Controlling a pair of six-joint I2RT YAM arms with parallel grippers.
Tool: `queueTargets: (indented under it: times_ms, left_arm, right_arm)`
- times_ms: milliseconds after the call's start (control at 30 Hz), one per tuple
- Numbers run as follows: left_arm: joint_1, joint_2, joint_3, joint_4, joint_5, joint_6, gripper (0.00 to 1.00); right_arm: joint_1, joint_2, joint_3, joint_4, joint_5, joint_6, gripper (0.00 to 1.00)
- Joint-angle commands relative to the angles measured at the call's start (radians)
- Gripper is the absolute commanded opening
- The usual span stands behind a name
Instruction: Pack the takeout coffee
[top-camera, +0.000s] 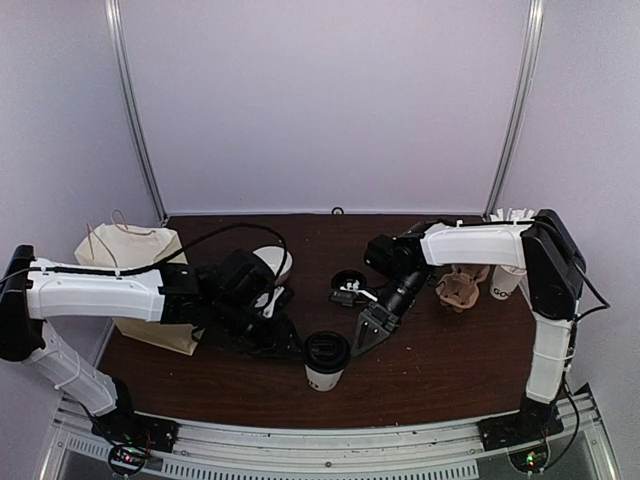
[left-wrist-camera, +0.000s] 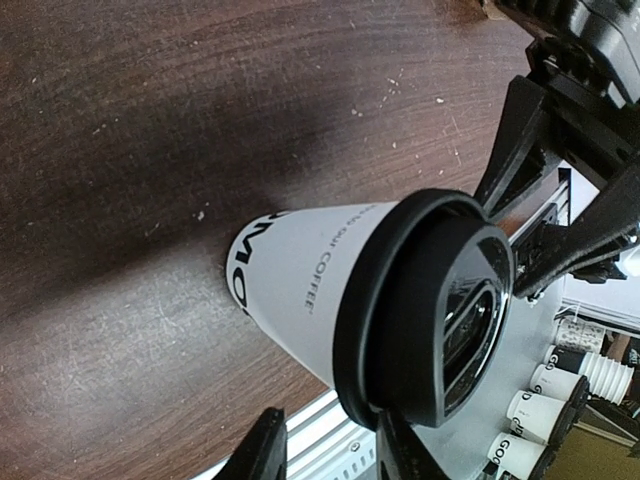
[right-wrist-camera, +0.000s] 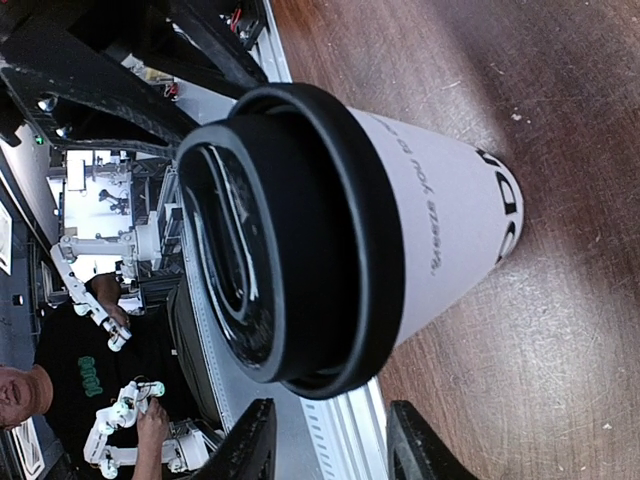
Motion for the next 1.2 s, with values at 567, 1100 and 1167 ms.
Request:
queueTargets:
  times_ms: [567,1100,1167]
  left_arm:
    - [-0.001,0.066,0.01,-0.009,0.007,0.02,0.33]
    - [-0.001,0.194,0.025,-0.209,-0.102,0.103,0.28]
    - [0.0,0.208,0.03,-0.218,-0.104,0.109,0.28]
  right_arm:
    - [-0.001,0.071,0.025,0.013,0.012,0.054,0.4]
    - [-0.015,0.248,0.022,0.009,0.186,0.129,0.34]
    - [-0.016,0.251,0.029,0.005,0.195,0.129,0.33]
